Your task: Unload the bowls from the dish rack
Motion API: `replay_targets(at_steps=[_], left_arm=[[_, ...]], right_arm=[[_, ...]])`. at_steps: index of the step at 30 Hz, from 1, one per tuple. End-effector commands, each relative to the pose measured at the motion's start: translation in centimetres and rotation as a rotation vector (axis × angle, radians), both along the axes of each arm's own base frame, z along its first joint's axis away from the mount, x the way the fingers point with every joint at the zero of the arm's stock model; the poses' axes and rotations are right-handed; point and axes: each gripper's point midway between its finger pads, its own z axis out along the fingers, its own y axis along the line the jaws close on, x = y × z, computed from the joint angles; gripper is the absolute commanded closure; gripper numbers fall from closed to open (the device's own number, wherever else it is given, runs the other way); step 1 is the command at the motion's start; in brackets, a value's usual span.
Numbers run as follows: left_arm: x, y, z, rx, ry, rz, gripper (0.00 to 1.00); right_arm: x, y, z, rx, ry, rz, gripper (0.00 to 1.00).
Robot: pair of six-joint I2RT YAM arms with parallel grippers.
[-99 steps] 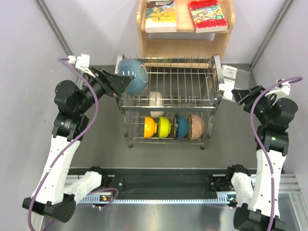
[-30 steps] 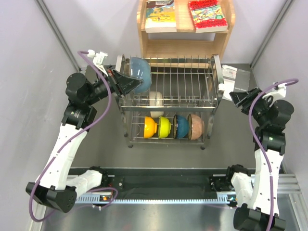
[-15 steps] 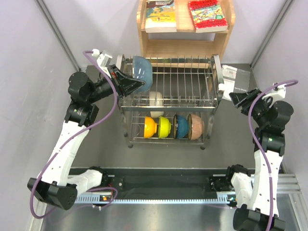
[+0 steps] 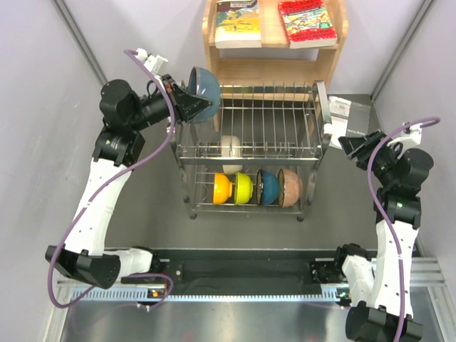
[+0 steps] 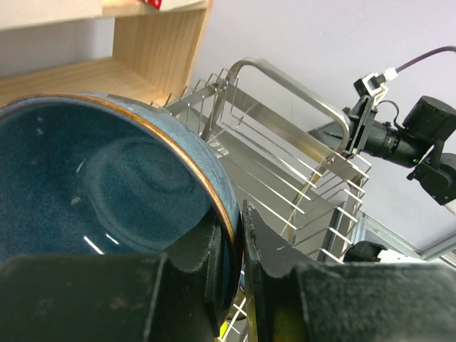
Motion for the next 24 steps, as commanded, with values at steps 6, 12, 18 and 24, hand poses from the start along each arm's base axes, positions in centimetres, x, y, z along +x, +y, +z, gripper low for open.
replay_targets(at_steps=[6, 12, 18, 24], left_arm=[[-4.1, 0.8, 8.3, -0.066, -0.304, -0.017, 1.00], [-7.8, 1.9, 12.0, -0.112, -0.389, -0.006, 1.00], [-11.3, 3.0, 14.6, -0.147, -0.477, 0.009, 1.00], [-11.5, 5.2, 14.0, -0.083, -0.492, 0.177, 1.00]], right_arm=[[0.2, 0.4, 0.6, -0.003, -0.044, 0.023, 0.37], [0.2, 0.4, -0.2, 0.001, -0.029, 0.023, 0.37], [0.5, 0.8, -1.5, 0.043, -0.020, 0.044, 0.37], [0.2, 0.8, -1.4, 0.027, -0.023, 0.045, 0.38]])
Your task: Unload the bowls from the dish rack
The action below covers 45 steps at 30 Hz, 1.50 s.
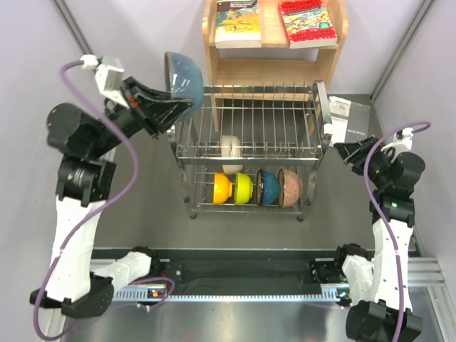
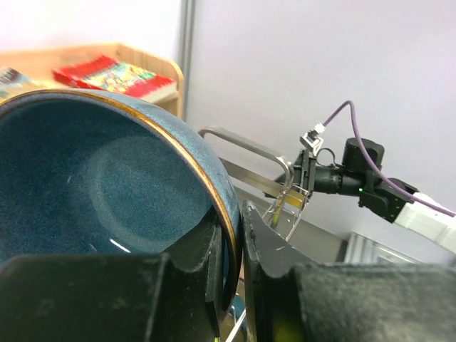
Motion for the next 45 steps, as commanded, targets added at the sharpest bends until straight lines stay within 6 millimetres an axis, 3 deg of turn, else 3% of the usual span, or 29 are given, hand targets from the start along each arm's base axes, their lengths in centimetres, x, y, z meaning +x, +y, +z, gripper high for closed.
replay_targets(at_steps=[1, 3, 6, 8, 10, 11, 12, 14, 18, 20, 23, 30, 34, 40, 45], left_arm=[[-2.9, 2.9, 4.7, -0.024, -0.238, 0.164, 1.00], [-2.6, 3.6, 4.0, 0.010, -0.219, 0.225, 1.00], [-1.4, 6.4, 3.3, 0.045, -0.200, 0.419, 1.00], [-0.3, 8.6, 1.9, 0.090, -0.183, 0.562, 1.00], [1.2, 10.2, -0.9, 0.137, -0.115, 0.665, 1.00], [1.1, 10.7, -1.7, 0.154, -0.115, 0.690, 1.00], [2.1, 10.7, -4.2, 0.192, -0.065, 0.700, 1.00], [2.6, 11.3, -6.1, 0.213, -0.023, 0.733, 1.00], [5.6, 12.0, -12.8, 0.290, 0.144, 0.801, 1.00], [7.4, 12.9, -15.8, 0.333, 0.229, 0.867, 1.00], [10.1, 13.0, -21.9, 0.416, 0.377, 0.901, 1.00], [13.0, 13.4, -27.8, 0.464, 0.487, 0.954, 1.00], [14.3, 12.6, -32.5, 0.478, 0.634, 0.916, 1.00], [14.8, 12.9, -39.6, 0.557, 0.805, 0.914, 1.00], [14.9, 14.3, -42.8, 0.625, 0.905, 0.980, 1.00]], right_arm=[[-0.2, 0.4, 2.3, -0.031, -0.088, 0.017, 0.38], [-0.2, 0.4, 2.2, -0.037, -0.085, 0.020, 0.38], [-0.3, 0.4, 2.2, -0.050, -0.085, 0.023, 0.38], [-0.3, 0.3, 2.4, -0.059, -0.090, 0.023, 0.38], [-0.4, 0.4, 2.7, -0.065, -0.095, 0.023, 0.39], [-0.5, 0.3, 2.6, -0.064, -0.088, 0.022, 0.39], [-0.6, 0.4, 3.0, -0.067, -0.093, 0.023, 0.39], [-0.9, 0.5, 4.3, -0.082, -0.116, 0.026, 0.39], [-2.2, 0.4, 8.2, -0.140, -0.189, -0.001, 0.38], [-2.6, 0.5, 8.8, -0.147, -0.198, -0.004, 0.38], [-2.8, 0.6, 9.2, -0.147, -0.206, 0.002, 0.38], [-2.9, 0.8, 8.7, -0.142, -0.193, 0.010, 0.38], [-3.1, 1.1, 9.1, -0.125, -0.215, 0.016, 0.38], [-3.4, 1.1, 8.2, -0.135, -0.200, 0.018, 0.38], [-3.3, 1.1, 7.8, -0.127, -0.197, 0.019, 0.38]])
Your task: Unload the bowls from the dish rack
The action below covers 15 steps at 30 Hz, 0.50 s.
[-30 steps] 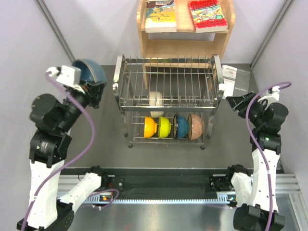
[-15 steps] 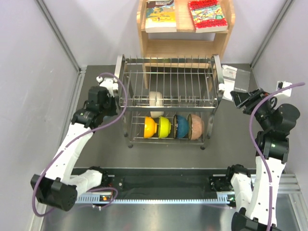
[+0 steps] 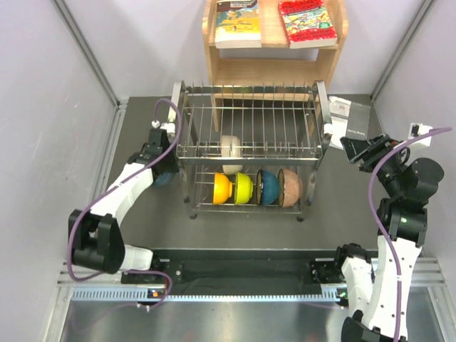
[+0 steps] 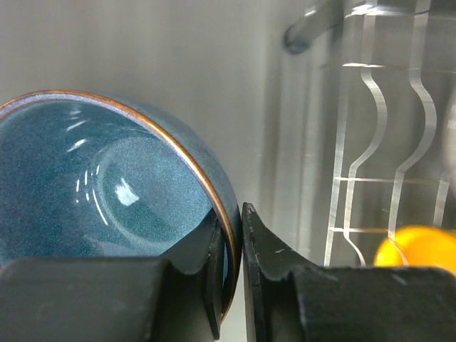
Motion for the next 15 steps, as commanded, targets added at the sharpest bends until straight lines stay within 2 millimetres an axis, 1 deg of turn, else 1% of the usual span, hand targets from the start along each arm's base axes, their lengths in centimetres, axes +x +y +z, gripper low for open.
replay_targets(at_steps=[1, 3, 4, 6, 7, 9, 10, 12, 14, 15], left_arm=[[1.9, 1.9, -0.6, 0.055, -0.016, 0.105, 1.00], [2.2, 2.5, -0.7, 0.083, 0.001, 0.120, 1.00], [2.3, 2.6, -1.5, 0.096, 0.029, 0.117, 1.00], [2.2, 2.8, -1.9, 0.110, 0.068, 0.119, 1.00], [2.2, 2.7, -2.7, 0.115, 0.098, 0.120, 1.00], [2.2, 2.8, -3.5, 0.122, 0.127, 0.122, 1.00], [2.0, 2.8, -4.4, 0.128, 0.153, 0.120, 1.00], [1.7, 2.7, -5.5, 0.132, 0.192, 0.119, 1.00], [1.7, 2.6, -5.8, 0.127, 0.213, 0.119, 1.00], [1.6, 2.6, -6.3, 0.130, 0.229, 0.119, 1.00]], right_arm=[[0.0, 0.3, -0.1, -0.009, -0.017, 0.016, 0.38], [0.1, 0.3, -0.3, -0.006, -0.014, 0.016, 0.38], [0.1, 0.3, -0.3, -0.006, -0.014, 0.016, 0.38], [0.2, 0.3, -0.7, 0.002, -0.006, 0.017, 0.38], [0.3, 0.3, -0.7, 0.003, -0.007, 0.019, 0.38], [0.2, 0.3, -0.7, 0.003, -0.007, 0.021, 0.38], [0.2, 0.3, -0.8, 0.002, -0.005, 0.021, 0.38], [0.2, 0.2, -0.8, -0.002, -0.006, 0.017, 0.38], [0.3, 0.2, -0.9, -0.003, -0.004, 0.016, 0.37], [0.2, 0.2, -0.8, -0.002, -0.005, 0.017, 0.37]])
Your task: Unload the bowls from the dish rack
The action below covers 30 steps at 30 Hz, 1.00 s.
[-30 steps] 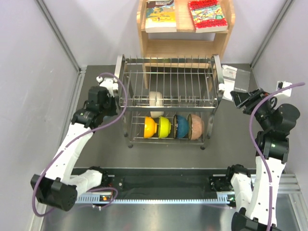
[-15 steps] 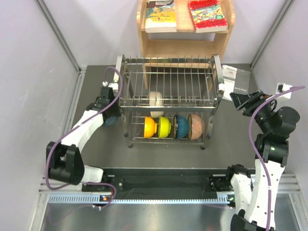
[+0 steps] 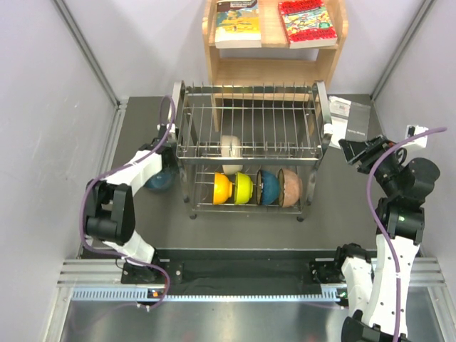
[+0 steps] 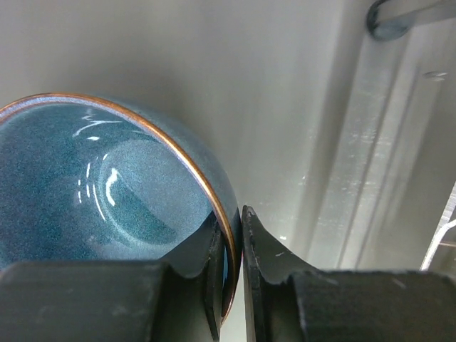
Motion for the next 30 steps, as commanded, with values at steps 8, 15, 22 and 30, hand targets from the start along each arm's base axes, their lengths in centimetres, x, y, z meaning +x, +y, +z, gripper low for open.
replay_targets(at_steps=[8, 15, 22, 30], left_arm=[[-0.9, 2.2, -1.8, 0.109, 0.114, 0.057, 1.00], [-1.0, 1.9, -0.7, 0.089, 0.090, 0.057, 0.74], [-0.4, 0.8, 1.6, 0.014, -0.026, 0.025, 0.42], [0.9, 3.8, 8.0, -0.156, -0.330, 0.177, 0.40]], right_arm=[[-0.1, 0.3, 1.0, -0.017, -0.038, 0.014, 0.37], [0.0, 0.2, 0.9, -0.020, -0.036, 0.014, 0.37], [0.1, 0.2, 0.9, -0.016, -0.032, 0.014, 0.37], [0.1, 0.2, 0.9, -0.021, -0.031, 0.012, 0.37]])
